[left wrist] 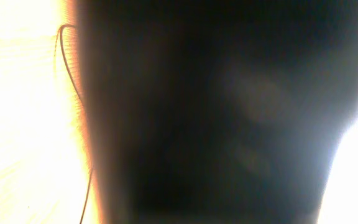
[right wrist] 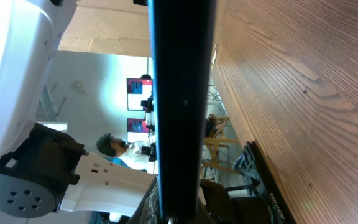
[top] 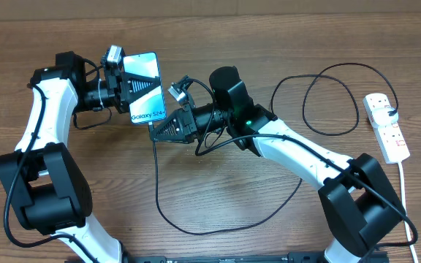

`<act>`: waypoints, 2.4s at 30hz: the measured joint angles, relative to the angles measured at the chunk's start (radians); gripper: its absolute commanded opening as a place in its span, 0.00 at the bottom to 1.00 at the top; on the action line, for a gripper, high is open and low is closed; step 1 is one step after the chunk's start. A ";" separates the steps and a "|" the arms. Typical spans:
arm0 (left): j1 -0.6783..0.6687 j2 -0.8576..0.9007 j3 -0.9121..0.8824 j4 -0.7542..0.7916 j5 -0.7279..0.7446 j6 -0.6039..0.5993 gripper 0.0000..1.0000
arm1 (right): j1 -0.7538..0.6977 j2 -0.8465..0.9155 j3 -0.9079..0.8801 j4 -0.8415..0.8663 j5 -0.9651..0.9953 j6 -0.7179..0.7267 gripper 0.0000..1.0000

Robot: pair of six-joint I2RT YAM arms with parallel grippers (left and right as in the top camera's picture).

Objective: Plug charger to phone and switch on socket

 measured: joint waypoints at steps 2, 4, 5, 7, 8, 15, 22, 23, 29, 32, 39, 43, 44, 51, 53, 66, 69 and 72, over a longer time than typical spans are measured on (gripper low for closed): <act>0.000 0.000 0.000 0.000 0.000 0.000 0.04 | 0.006 0.000 0.000 0.003 0.012 0.000 0.04; 0.000 0.000 0.000 0.000 0.000 0.000 0.04 | 0.013 0.000 0.000 0.005 0.026 0.000 0.04; 0.000 0.000 0.000 0.000 0.000 0.000 0.04 | 0.014 0.000 0.000 0.006 0.030 0.001 0.04; 0.000 0.000 0.000 0.000 0.000 0.000 0.04 | 0.015 0.000 0.000 0.013 0.031 0.001 0.04; 0.000 0.000 0.000 0.000 0.000 0.000 0.04 | 0.015 0.000 0.000 0.017 0.030 0.002 0.04; 0.000 0.000 0.000 0.000 0.000 0.000 0.04 | 0.012 0.000 0.000 0.019 0.024 0.003 0.04; 0.000 0.000 0.000 0.000 0.000 0.000 0.04 | -0.006 0.000 0.000 0.016 -0.002 0.003 0.04; 0.000 0.000 0.000 0.000 0.000 0.000 0.04 | -0.006 0.000 0.000 0.016 -0.002 0.003 0.04; 0.000 0.000 0.000 0.000 0.000 0.000 0.04 | -0.006 0.000 0.000 0.016 -0.003 0.003 0.04; 0.000 0.000 0.000 0.000 0.001 0.000 0.04 | -0.016 0.000 0.000 0.016 -0.014 0.003 0.04; 0.014 0.000 0.000 -0.004 0.000 0.000 0.04 | -0.025 0.000 0.000 0.018 -0.012 0.003 0.04; 0.022 0.000 0.000 -0.004 0.000 0.000 0.04 | -0.027 0.000 0.000 0.019 0.002 0.003 0.04; 0.022 0.000 0.000 -0.004 0.000 0.000 0.04 | -0.027 0.000 0.000 0.019 0.002 0.003 0.04; 0.022 0.000 0.000 0.007 0.000 -0.001 0.04 | -0.027 0.000 0.000 0.017 0.005 -0.003 0.04; 0.022 0.000 0.000 0.050 -0.001 -0.010 0.05 | -0.029 0.000 0.000 0.002 0.013 -0.019 0.04; 0.116 0.000 0.000 0.153 -0.320 -0.209 0.04 | -0.076 -0.002 0.002 -0.739 0.256 -0.426 0.04; 0.116 0.000 0.000 0.152 -0.335 -0.209 0.04 | -0.142 -0.002 0.002 -0.938 0.473 -0.504 0.04; 0.116 0.000 0.000 0.151 -0.353 -0.209 0.04 | -0.212 -0.002 0.002 -1.068 0.698 -0.545 0.04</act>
